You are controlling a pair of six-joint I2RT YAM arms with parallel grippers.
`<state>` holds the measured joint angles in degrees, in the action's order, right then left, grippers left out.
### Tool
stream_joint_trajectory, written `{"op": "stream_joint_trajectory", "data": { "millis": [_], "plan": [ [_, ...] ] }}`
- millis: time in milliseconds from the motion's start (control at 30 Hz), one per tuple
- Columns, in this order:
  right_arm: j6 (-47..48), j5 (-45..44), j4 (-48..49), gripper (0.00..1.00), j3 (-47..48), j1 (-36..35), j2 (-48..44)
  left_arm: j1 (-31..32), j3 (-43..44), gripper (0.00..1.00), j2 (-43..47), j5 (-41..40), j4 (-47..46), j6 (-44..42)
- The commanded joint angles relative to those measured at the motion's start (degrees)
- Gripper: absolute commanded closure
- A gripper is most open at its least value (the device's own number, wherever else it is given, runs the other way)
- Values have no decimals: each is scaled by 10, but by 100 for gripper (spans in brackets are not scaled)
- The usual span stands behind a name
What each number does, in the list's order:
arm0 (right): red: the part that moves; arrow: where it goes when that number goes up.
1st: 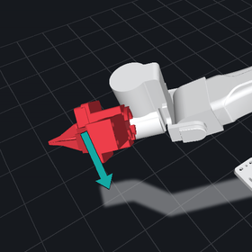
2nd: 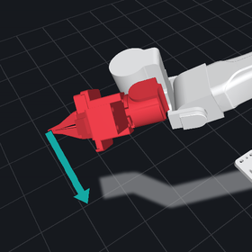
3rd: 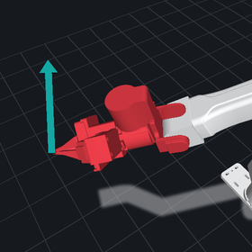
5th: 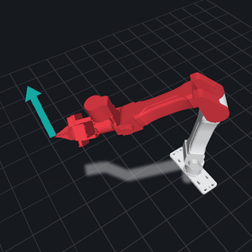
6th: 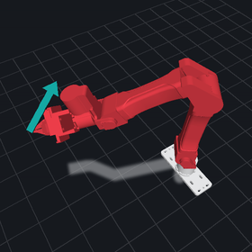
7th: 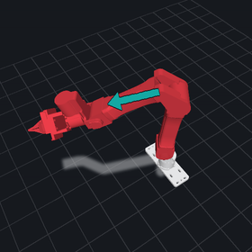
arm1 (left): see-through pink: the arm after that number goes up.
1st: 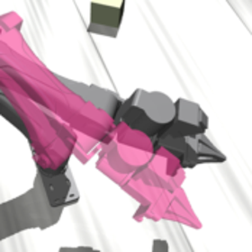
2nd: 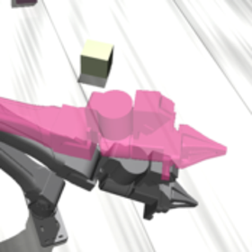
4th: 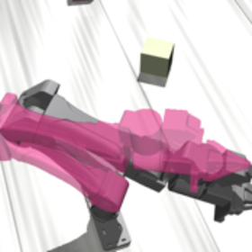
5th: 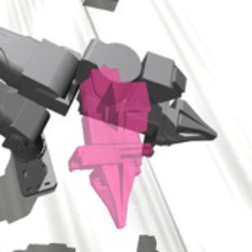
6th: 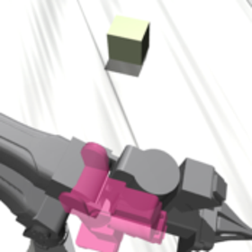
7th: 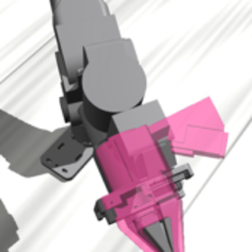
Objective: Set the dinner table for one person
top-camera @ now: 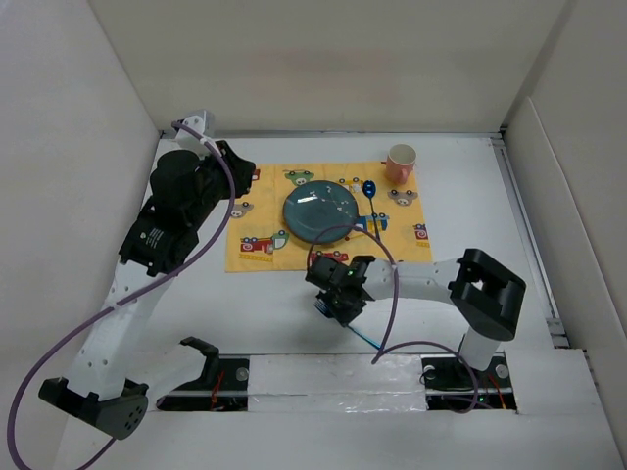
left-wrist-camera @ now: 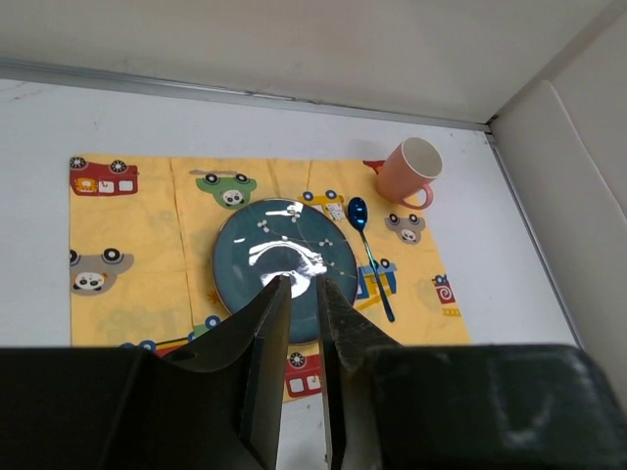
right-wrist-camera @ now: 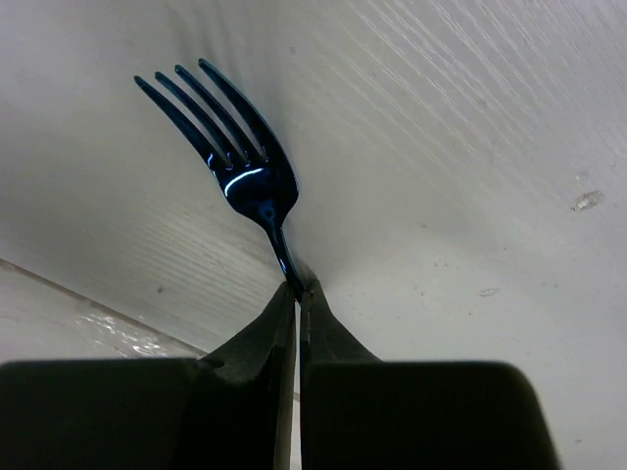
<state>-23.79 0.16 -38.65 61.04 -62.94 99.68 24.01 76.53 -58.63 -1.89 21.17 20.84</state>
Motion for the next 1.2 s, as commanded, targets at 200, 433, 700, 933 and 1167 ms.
{"op": "stream_joint_trajectory", "data": {
  "millis": [200, 433, 700, 933, 1167],
  "plan": [
    [-41, -54, 60, 100, 90, -32, 20, 2, 1, 85, 13, -14, -3, -2],
    [-49, -72, 38, 100, 246, 6, 48, 2, 20, 85, 5, -17, 5, 1],
    [-54, -55, 46, 100, 480, 70, 209, 2, 7, 87, 10, 14, 24, 38],
    [-113, -31, 45, 100, 674, 111, 353, 2, -21, 88, 29, 15, 48, 71],
    [-158, -24, 50, 100, 805, 132, 466, 7, -38, 89, 41, 28, 55, 82]
  ]
}}
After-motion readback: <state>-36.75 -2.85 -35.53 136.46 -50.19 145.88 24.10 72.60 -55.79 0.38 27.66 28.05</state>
